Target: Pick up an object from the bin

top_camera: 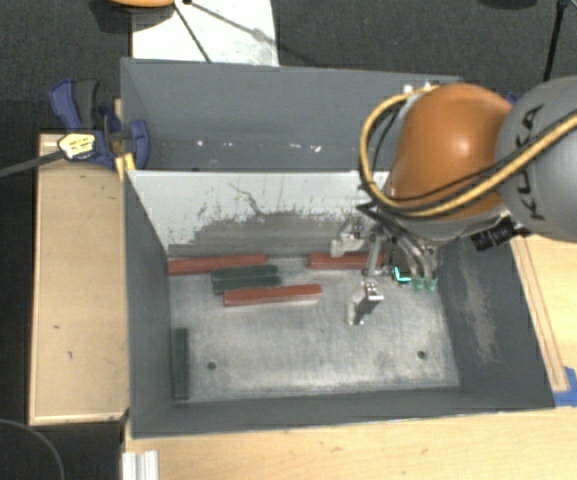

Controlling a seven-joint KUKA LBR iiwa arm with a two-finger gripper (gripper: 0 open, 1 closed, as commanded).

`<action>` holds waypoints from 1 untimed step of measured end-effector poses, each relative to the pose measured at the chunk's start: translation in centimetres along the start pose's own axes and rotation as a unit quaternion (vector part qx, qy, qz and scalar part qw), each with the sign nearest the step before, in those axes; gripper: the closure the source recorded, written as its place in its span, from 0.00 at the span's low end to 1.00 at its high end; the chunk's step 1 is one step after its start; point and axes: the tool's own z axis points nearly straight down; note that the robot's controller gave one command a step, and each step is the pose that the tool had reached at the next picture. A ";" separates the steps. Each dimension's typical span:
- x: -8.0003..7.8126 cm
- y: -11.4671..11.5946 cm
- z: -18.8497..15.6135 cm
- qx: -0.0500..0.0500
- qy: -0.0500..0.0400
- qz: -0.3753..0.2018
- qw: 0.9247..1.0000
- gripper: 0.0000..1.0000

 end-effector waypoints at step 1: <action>-0.2 0.0 -0.4 0.000 -0.004 0.001 1.000 0.00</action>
Offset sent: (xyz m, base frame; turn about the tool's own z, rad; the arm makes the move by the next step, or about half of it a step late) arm 0.0366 0.0148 -0.0906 0.2888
